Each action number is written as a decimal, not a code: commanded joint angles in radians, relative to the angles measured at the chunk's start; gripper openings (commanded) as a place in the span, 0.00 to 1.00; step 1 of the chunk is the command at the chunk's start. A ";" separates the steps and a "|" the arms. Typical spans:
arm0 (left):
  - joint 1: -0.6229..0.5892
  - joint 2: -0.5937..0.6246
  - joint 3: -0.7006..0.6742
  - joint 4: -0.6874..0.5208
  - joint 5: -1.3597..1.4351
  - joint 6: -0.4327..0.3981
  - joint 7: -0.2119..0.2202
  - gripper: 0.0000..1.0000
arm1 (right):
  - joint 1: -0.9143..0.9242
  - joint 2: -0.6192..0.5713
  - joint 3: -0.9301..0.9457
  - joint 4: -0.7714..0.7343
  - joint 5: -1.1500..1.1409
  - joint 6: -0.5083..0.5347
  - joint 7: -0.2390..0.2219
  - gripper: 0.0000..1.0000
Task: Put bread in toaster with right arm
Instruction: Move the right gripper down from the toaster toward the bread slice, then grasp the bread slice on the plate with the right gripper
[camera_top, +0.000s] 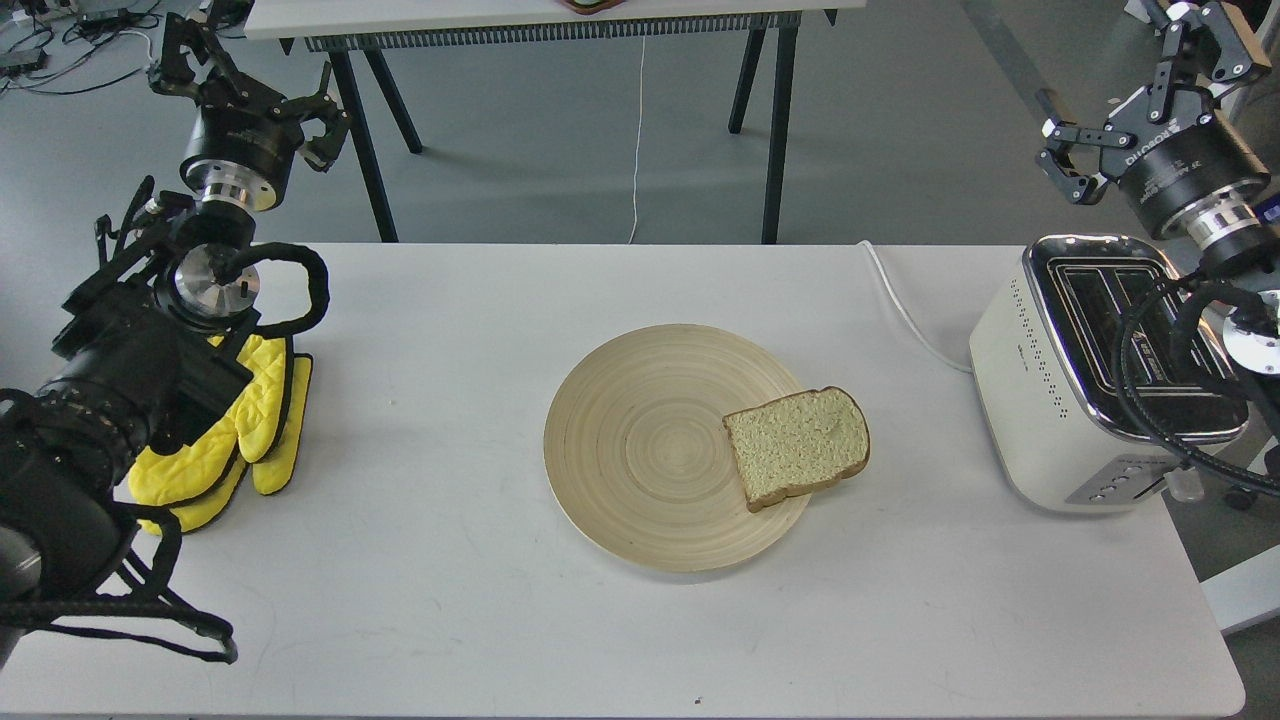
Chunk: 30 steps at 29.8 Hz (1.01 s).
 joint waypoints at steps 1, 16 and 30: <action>0.001 0.000 0.001 0.000 0.002 0.000 0.000 1.00 | -0.093 -0.029 -0.009 0.174 -0.233 -0.115 0.001 0.95; 0.001 0.000 0.001 0.000 0.002 0.000 0.000 1.00 | -0.228 -0.018 -0.421 0.305 -0.949 -0.489 0.001 0.93; 0.001 0.000 0.004 0.000 0.002 0.000 0.000 1.00 | -0.233 0.045 -0.598 0.184 -0.947 -0.552 -0.011 0.69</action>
